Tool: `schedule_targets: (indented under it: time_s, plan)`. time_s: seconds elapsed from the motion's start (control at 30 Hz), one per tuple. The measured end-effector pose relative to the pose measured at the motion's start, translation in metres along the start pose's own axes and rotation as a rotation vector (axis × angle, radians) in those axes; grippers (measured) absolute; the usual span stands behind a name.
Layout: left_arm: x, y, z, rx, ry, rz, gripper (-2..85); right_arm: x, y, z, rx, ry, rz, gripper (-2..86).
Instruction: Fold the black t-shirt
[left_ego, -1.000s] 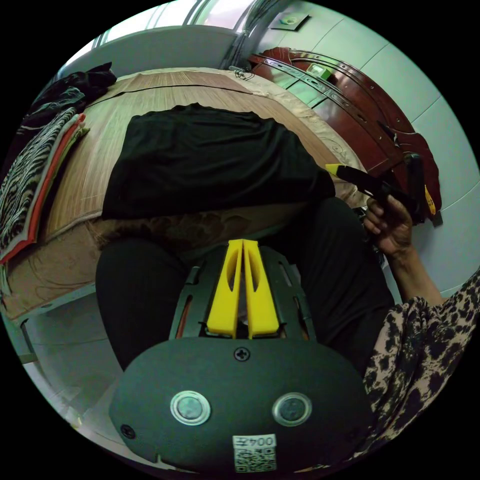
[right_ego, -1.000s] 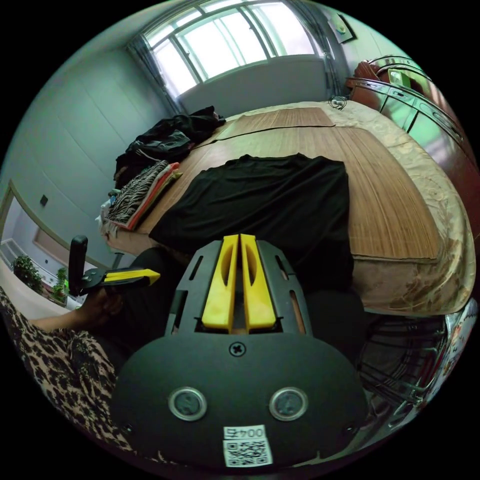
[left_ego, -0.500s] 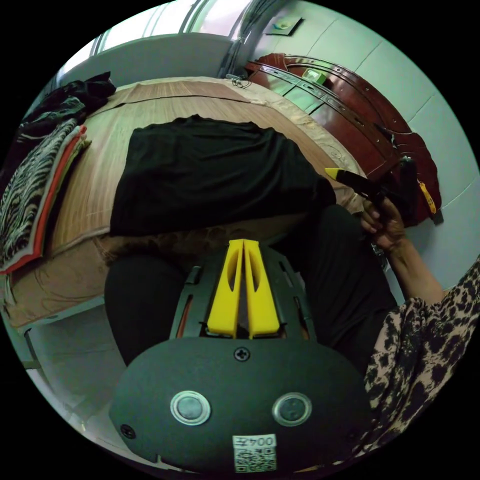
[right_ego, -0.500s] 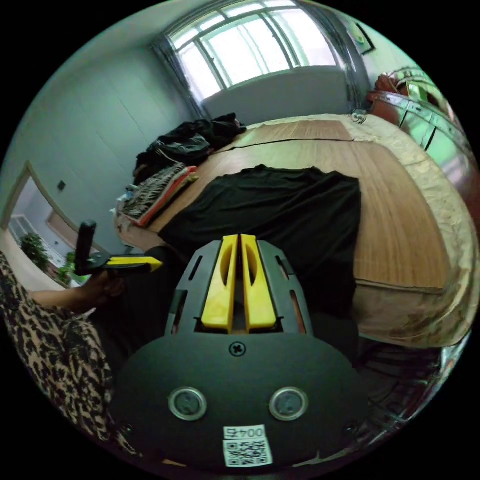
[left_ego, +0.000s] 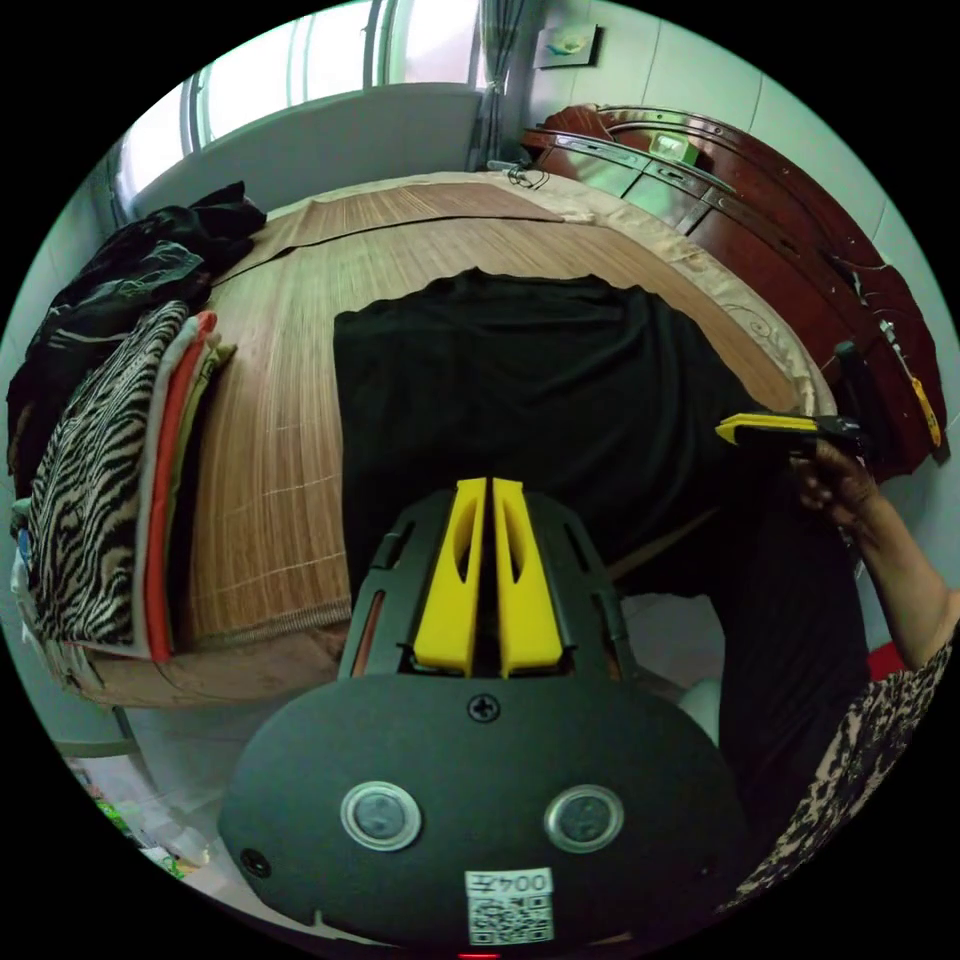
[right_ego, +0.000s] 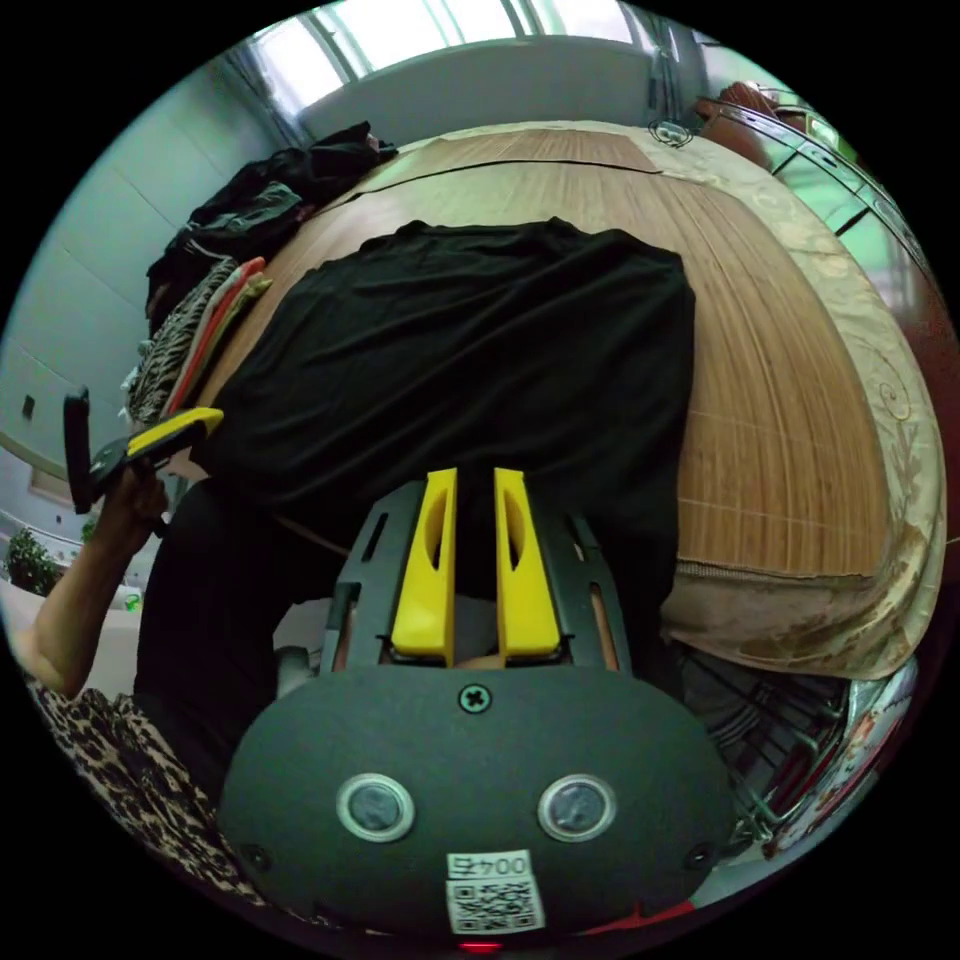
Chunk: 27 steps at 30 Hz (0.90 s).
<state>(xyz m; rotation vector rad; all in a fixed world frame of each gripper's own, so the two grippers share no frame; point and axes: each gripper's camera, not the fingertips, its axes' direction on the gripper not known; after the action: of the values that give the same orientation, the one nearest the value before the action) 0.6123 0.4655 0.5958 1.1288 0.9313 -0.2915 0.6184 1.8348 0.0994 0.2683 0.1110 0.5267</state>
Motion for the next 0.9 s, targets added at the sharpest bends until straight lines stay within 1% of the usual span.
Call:
schedule_targets:
  time_s: [0.07, 0.13, 0.33, 0.37, 0.4, 0.43, 0.47, 0.5, 0.57, 0.6, 0.67, 0.7, 0.73, 0.77, 0.8, 0.9]
  plan:
    - [0.000, -0.005, 0.012, -0.036, -0.010, 0.008, 0.6, 0.009, -0.002, -0.001, 0.014, -0.070, -0.013, 6.6]
    - [0.002, -0.008, 0.020, -0.067, -0.017, 0.018, 0.6, 0.015, -0.004, -0.002, 0.014, -0.084, -0.018, 5.9]
    - [0.000, -0.030, 0.020, -0.070, -0.012, 0.021, 0.7, 0.012, -0.005, -0.005, 0.078, -0.006, -0.074, 4.0]
    - [-0.002, -0.036, 0.014, -0.059, -0.006, 0.012, 0.9, 0.014, -0.005, -0.008, 0.086, -0.017, -0.057, 4.2]
    - [-0.002, -0.043, -0.001, 0.001, -0.011, 0.010, 1.1, 0.016, -0.005, -0.011, 0.096, -0.031, -0.040, 4.6]
    - [-0.002, -0.051, -0.016, 0.071, -0.026, 0.021, 1.5, 0.023, -0.001, -0.019, 0.127, -0.078, -0.015, 5.4]
    - [-0.002, -0.057, -0.023, 0.100, -0.037, 0.033, 1.7, 0.030, 0.004, -0.028, 0.172, -0.142, -0.013, 9.0]
    - [-0.003, -0.070, -0.031, 0.146, -0.059, 0.071, 2.3, 0.034, 0.007, -0.032, 0.196, -0.173, -0.005, 10.8]
    - [-0.007, -0.095, -0.035, 0.181, -0.092, 0.147, 3.8, 0.055, 0.013, -0.036, 0.215, -0.304, 0.055, 16.1]
    - [-0.015, -0.115, -0.031, 0.174, -0.099, 0.166, 5.2, 0.058, 0.014, -0.036, 0.219, -0.327, 0.065, 16.2]
    - [-0.032, -0.146, -0.020, 0.142, -0.080, 0.165, 6.7, 0.061, 0.017, -0.036, 0.223, -0.301, 0.057, 13.6]
    - [-0.044, -0.168, -0.010, 0.115, -0.067, 0.156, 7.4, 0.059, 0.018, -0.037, 0.228, -0.295, 0.043, 10.3]
    - [-0.055, -0.188, 0.000, 0.084, -0.060, 0.153, 7.9, 0.056, 0.021, -0.042, 0.273, -0.275, 0.021, 3.6]
    - [-0.060, -0.198, 0.005, 0.071, -0.061, 0.153, 8.1, 0.055, 0.024, -0.046, 0.325, -0.263, 0.010, 2.8]
    - [-0.069, -0.215, 0.016, 0.044, -0.067, 0.156, 8.6, 0.055, 0.024, -0.045, 0.329, -0.265, 0.008, 2.3]
    - [-0.088, -0.252, 0.040, -0.016, -0.079, 0.168, 9.7, 0.059, 0.022, -0.041, 0.336, -0.271, 0.019, 5.3]
